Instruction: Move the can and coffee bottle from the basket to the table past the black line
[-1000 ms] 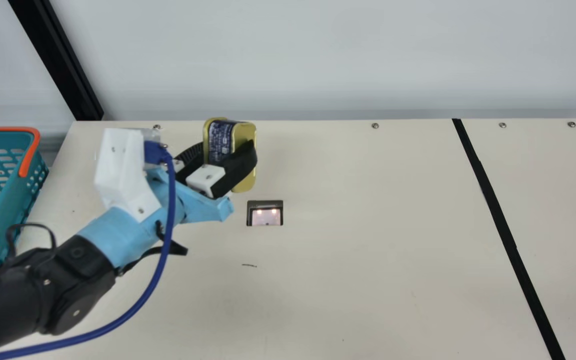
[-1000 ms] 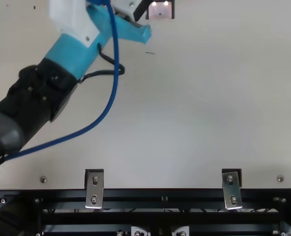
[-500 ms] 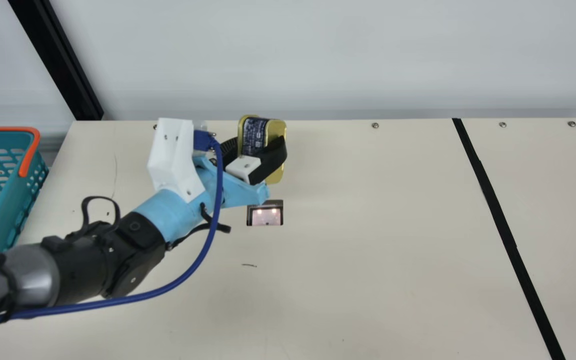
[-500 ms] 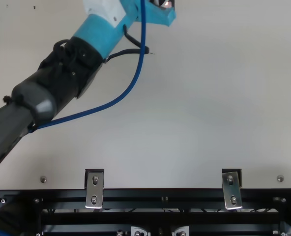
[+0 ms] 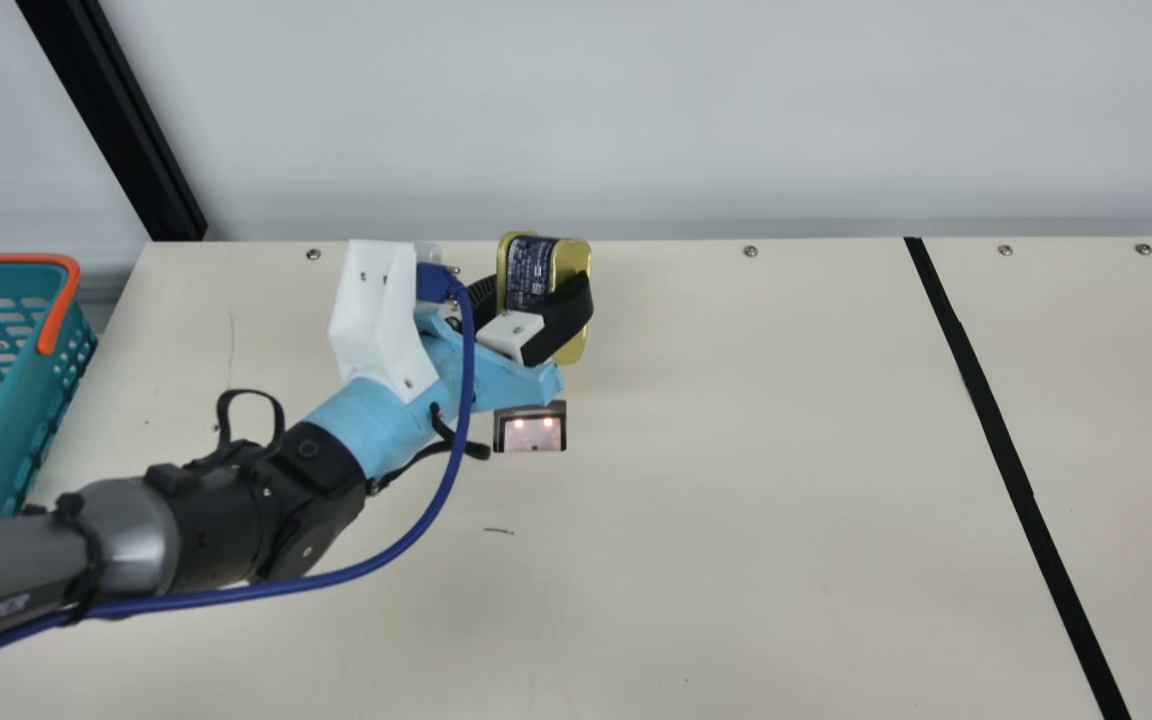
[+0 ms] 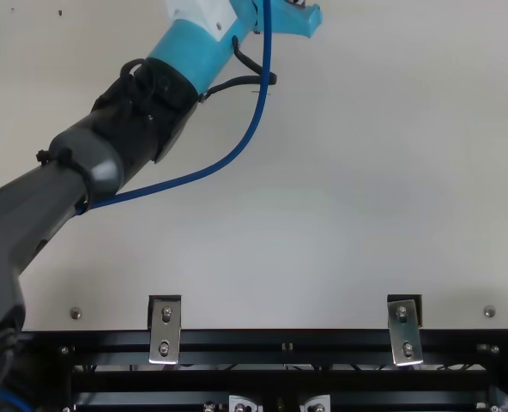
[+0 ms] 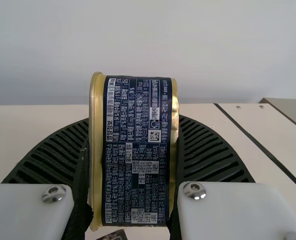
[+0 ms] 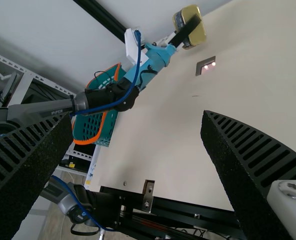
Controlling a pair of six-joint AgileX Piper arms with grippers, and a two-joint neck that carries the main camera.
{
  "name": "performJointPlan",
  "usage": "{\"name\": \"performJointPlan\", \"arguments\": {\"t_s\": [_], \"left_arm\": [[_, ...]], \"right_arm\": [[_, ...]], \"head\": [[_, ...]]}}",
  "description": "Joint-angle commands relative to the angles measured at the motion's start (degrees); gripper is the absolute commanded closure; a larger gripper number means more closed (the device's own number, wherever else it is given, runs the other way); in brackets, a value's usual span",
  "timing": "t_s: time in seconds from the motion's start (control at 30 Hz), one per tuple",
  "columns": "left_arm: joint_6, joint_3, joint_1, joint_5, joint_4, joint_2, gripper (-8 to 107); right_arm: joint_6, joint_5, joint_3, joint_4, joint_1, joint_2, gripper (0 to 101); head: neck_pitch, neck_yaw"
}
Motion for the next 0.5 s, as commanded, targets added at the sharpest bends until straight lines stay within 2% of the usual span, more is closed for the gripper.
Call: {"name": "performJointPlan", "arguments": {"t_s": [0.0,0.27,0.47], "left_arm": [[0.2,0.3,0.0,-1.1,-0.3,0.3,89],[1.8,1.6,0.1,-4.3,-2.3,1.3,89],[2.8,2.5,0.1,-4.6,-2.9,0.9,89]], "right_arm": [[0.0,0.0,0.0,0.0,0.0,0.0,0],[0.0,0.0,0.0,0.0,0.0,0.0,0],[0.0,0.0,0.0,0.0,0.0,0.0,0]], "head": [[-0.5,0.0],[-0.5,0.0],[-0.5,0.0]]}}
